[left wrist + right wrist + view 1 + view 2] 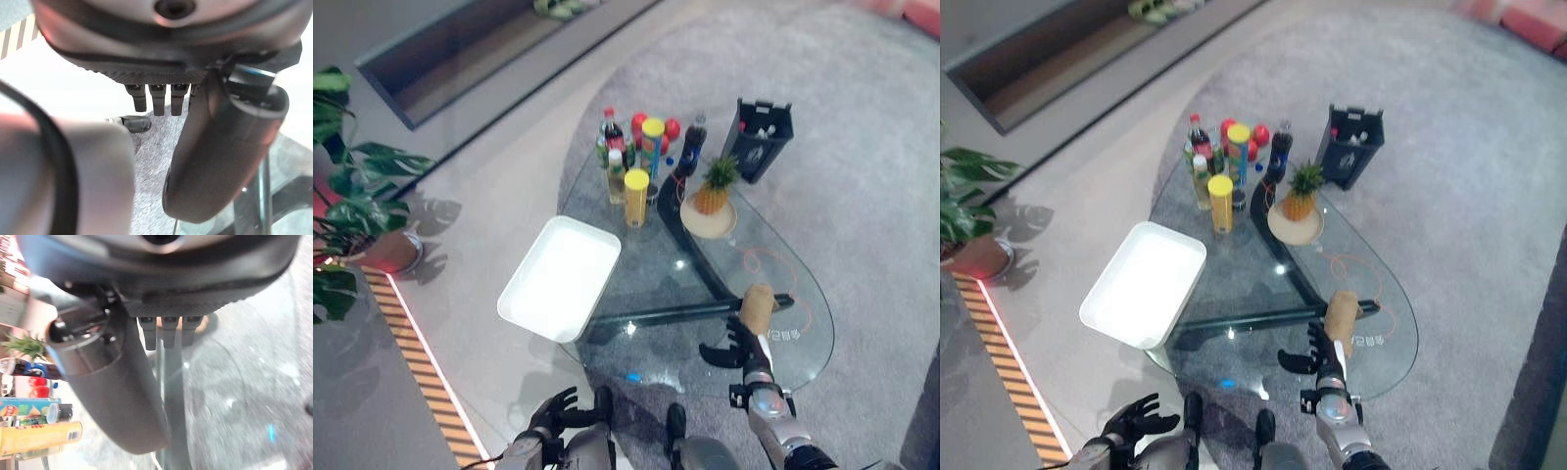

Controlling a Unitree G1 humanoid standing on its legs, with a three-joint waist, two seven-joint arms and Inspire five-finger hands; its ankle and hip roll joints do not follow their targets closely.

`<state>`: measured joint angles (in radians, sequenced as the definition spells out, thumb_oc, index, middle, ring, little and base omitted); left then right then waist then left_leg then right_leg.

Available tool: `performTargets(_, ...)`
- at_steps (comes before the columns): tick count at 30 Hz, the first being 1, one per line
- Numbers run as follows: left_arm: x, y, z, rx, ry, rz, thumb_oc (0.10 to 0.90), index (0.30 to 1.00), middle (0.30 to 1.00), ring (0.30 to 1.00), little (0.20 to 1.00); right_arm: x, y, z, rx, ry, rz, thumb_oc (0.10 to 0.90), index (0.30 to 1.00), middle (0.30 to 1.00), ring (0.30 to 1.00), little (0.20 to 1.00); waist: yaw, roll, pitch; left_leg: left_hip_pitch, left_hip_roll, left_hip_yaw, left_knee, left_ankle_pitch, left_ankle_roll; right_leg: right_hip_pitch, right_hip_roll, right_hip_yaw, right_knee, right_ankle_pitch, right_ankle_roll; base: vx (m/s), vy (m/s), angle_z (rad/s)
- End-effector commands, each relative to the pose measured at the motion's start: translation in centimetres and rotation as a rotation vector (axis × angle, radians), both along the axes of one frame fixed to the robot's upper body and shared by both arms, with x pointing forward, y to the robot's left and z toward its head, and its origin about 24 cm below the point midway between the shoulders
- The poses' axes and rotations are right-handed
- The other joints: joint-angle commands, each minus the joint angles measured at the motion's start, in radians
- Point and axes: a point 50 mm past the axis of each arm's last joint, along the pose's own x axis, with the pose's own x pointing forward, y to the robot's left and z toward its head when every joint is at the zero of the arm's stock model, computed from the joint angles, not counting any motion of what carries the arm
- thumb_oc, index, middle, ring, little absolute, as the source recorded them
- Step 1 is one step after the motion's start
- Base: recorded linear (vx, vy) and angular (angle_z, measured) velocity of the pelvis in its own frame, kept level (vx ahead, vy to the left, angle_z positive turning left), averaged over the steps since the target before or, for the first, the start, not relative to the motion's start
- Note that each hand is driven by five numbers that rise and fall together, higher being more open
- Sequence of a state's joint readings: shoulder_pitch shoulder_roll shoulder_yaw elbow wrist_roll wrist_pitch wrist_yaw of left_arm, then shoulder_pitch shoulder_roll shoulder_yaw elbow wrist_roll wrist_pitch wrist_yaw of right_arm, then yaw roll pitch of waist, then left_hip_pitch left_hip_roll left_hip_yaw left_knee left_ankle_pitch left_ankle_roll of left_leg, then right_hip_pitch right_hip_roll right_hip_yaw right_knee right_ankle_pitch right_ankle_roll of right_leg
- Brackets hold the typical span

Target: Wipe the table with a cloth and put it in the basket.

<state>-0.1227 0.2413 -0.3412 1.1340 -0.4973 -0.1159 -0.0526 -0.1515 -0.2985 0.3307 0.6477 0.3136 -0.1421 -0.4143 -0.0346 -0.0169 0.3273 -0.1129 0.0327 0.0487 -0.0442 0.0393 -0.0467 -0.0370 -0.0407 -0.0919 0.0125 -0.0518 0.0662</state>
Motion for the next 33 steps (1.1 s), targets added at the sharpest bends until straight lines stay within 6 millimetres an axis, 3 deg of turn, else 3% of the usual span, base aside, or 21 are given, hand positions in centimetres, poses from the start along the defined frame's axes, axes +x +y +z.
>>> performTargets(1,0.6,-0.7,0.1,-0.024,-0.030,0.035,0.800,0.900,0.900,0.900,0.900,2.3,-0.4,4.4,-0.013,-0.240,-0.073,0.800,0.900,0.900,0.900,0.900,-0.012,-0.015,0.002,-0.032,-0.060,0.000,0.116,-0.097,0.052,-0.124,0.012,0.071,0.026,0.064,0.010,-0.09,-0.016,-0.02)
performTargets(11,2.5,-1.0,1.0,-0.036,-0.101,0.030,0.800,0.900,0.900,0.900,0.900,4.5,-1.5,10.4,-0.133,-0.506,-0.336,0.800,0.900,0.900,0.900,0.900,-0.027,-0.003,0.099,-0.163,-0.081,0.011,0.236,-0.113,0.063,-0.233,0.005,0.085,0.092,0.072,0.000,-0.06,0.034,-0.06)
performTargets(22,5.2,-1.8,2.5,-0.050,-0.190,0.016,0.800,0.900,0.900,0.900,0.900,6.7,-2.3,14.1,-0.146,-0.592,-0.502,0.800,0.900,0.900,0.900,0.900,-0.030,0.011,0.192,-0.287,-0.088,0.020,0.345,-0.123,0.059,-0.338,-0.001,0.080,0.155,0.078,-0.014,-0.01,0.015,-0.03)
performTargets(33,6.2,-2.9,3.2,-0.079,-0.233,0.005,0.800,0.900,0.900,0.900,0.900,8.5,-2.9,16.5,-0.188,-0.602,-0.584,0.800,0.900,0.900,0.900,0.900,-0.021,0.041,0.193,-0.459,-0.105,0.015,0.416,-0.114,0.059,-0.517,0.000,0.060,0.247,0.069,-0.028,0.03,0.020,0.05)
